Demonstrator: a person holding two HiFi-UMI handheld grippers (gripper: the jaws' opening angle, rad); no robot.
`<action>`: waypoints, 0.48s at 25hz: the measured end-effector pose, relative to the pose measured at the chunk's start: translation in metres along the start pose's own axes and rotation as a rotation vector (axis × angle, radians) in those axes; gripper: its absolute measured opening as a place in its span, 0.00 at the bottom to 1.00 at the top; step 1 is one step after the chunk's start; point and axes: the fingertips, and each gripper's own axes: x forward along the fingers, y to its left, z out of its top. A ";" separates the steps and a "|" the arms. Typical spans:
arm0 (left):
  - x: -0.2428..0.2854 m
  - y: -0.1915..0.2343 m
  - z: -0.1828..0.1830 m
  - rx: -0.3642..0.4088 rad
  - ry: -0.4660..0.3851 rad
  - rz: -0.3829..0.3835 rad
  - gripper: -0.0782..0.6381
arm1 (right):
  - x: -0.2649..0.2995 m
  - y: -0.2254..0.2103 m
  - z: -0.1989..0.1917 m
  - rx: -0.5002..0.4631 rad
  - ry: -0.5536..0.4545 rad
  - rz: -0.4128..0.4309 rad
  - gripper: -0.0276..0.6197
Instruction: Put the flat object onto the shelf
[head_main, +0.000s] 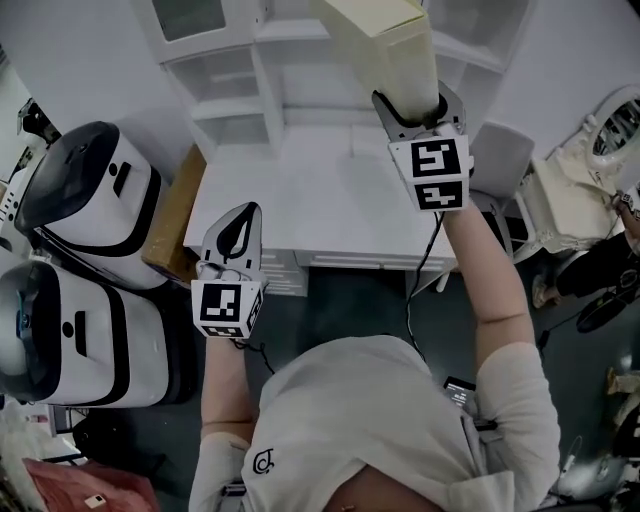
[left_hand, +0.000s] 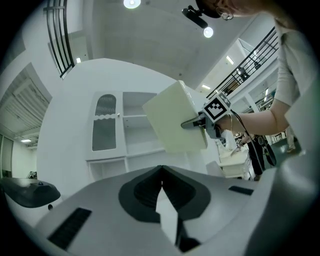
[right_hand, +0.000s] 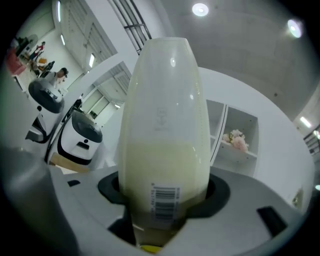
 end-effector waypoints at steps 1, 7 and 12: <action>0.006 0.003 0.002 0.005 -0.004 0.001 0.13 | 0.011 -0.008 0.005 -0.041 0.009 -0.008 0.48; 0.034 0.018 -0.004 0.016 0.012 -0.008 0.13 | 0.074 -0.042 0.017 -0.295 0.079 -0.040 0.48; 0.055 0.035 -0.017 0.002 0.030 -0.020 0.13 | 0.119 -0.041 0.015 -0.463 0.144 -0.033 0.48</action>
